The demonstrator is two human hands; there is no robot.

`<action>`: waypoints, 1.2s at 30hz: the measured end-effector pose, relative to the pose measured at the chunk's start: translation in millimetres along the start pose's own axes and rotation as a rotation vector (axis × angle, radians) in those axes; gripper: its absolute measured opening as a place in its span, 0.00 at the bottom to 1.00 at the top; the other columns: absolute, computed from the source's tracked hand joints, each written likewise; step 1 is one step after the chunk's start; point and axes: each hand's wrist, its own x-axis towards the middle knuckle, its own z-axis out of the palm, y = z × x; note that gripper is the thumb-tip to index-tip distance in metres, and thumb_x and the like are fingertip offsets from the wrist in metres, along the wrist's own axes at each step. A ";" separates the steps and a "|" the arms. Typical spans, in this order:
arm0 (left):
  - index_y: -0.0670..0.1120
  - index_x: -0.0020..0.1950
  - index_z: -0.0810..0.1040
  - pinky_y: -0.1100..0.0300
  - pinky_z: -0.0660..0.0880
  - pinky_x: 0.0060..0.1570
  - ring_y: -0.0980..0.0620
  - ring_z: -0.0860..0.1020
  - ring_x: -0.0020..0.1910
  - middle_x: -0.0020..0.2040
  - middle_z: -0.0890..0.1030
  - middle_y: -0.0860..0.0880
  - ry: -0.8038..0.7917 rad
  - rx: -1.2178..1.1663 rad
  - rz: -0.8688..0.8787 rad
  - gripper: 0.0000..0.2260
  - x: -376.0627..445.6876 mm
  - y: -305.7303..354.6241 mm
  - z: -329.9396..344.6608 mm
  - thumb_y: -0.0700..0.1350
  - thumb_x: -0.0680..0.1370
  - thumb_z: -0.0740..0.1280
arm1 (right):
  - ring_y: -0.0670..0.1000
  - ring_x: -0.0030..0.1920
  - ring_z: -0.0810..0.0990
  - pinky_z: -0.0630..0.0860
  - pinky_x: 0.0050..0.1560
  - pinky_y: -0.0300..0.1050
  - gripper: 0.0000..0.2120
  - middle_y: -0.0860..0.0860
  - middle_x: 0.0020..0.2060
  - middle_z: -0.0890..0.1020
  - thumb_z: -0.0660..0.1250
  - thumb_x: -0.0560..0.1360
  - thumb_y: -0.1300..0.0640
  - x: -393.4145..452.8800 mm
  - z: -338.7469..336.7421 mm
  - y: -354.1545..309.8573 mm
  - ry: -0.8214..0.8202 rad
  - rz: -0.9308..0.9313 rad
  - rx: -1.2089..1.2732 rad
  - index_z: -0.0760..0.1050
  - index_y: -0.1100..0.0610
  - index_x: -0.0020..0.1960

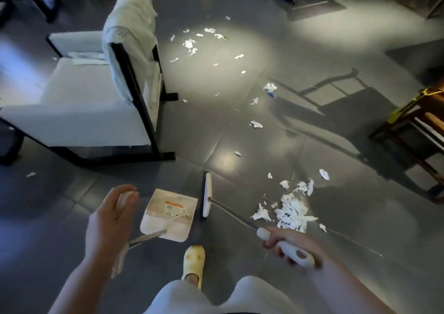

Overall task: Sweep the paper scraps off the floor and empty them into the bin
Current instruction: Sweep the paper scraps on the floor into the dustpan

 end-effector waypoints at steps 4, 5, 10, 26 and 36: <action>0.63 0.50 0.78 0.43 0.79 0.41 0.42 0.80 0.38 0.38 0.80 0.51 0.062 -0.038 -0.066 0.10 -17.4 -12.1 7.6 0.60 0.72 0.62 | 0.42 0.20 0.68 0.60 0.16 0.30 0.09 0.52 0.31 0.76 0.62 0.73 0.68 18.3 -9.1 0.5 -0.069 0.073 -0.006 0.74 0.57 0.50; 0.63 0.51 0.78 0.43 0.79 0.42 0.41 0.80 0.38 0.38 0.80 0.51 0.080 -0.052 -0.075 0.10 -18.8 -14.4 8.5 0.60 0.72 0.63 | 0.42 0.20 0.69 0.60 0.16 0.30 0.09 0.52 0.31 0.77 0.62 0.73 0.68 17.6 -13.2 0.3 -0.027 0.073 -0.029 0.75 0.58 0.50; 0.61 0.52 0.77 0.42 0.79 0.41 0.40 0.80 0.38 0.40 0.80 0.51 0.121 -0.082 -0.066 0.10 -19.6 -17.8 15.2 0.59 0.74 0.62 | 0.47 0.21 0.72 0.64 0.18 0.33 0.14 0.57 0.32 0.79 0.68 0.67 0.70 2.2 -38.3 8.2 0.245 -0.024 -0.153 0.81 0.59 0.51; 0.61 0.48 0.77 0.59 0.74 0.27 0.47 0.75 0.29 0.42 0.80 0.44 -0.083 -0.196 0.060 0.07 35.7 12.7 57.8 0.48 0.81 0.65 | 0.45 0.22 0.70 0.60 0.18 0.33 0.21 0.55 0.35 0.76 0.71 0.60 0.61 -26.5 -58.8 26.0 0.274 0.037 -0.070 0.79 0.57 0.53; 0.63 0.46 0.78 0.50 0.76 0.33 0.46 0.75 0.29 0.37 0.79 0.44 -0.295 -0.221 0.142 0.07 75.8 31.7 76.7 0.50 0.80 0.66 | 0.48 0.17 0.72 0.65 0.17 0.33 0.13 0.54 0.20 0.75 0.66 0.69 0.71 -21.3 -24.8 19.9 0.532 -0.056 -0.014 0.79 0.62 0.52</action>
